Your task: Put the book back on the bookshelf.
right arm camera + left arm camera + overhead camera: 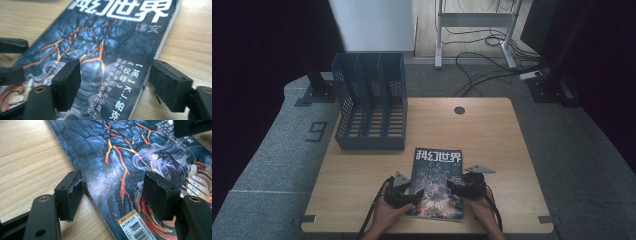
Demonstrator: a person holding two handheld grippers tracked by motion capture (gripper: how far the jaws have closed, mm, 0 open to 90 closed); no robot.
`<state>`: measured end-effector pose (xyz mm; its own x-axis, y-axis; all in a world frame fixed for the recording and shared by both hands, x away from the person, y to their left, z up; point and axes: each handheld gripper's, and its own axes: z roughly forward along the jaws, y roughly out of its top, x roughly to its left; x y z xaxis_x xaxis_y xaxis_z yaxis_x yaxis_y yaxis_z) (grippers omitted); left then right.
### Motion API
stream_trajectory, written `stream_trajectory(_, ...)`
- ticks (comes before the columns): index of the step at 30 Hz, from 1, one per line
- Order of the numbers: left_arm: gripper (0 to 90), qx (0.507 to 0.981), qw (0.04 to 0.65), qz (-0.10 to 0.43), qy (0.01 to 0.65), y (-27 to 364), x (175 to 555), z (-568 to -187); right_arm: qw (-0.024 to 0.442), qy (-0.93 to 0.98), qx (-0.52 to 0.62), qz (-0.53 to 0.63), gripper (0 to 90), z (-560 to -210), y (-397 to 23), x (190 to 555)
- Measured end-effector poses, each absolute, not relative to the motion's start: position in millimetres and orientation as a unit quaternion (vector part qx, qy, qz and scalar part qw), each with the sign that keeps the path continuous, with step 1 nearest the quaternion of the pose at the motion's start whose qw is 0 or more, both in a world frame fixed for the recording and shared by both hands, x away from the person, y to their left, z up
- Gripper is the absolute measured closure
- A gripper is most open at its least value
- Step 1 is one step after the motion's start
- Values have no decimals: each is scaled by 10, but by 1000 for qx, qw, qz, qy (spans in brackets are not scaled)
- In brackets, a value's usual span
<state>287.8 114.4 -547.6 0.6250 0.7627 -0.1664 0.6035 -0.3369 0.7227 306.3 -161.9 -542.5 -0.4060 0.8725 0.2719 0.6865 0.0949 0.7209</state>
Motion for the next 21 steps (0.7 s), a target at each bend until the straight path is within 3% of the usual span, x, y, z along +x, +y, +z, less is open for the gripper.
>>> stream_trajectory(10,326,812,393,102,421,1144,2878,-5475,98,721,511,459,356,-5285,-1686,3086)
stream_trajectory(21,328,812,394,99,419,1152,2883,-5476,106,722,542,418,349,-5390,-1705,3259)
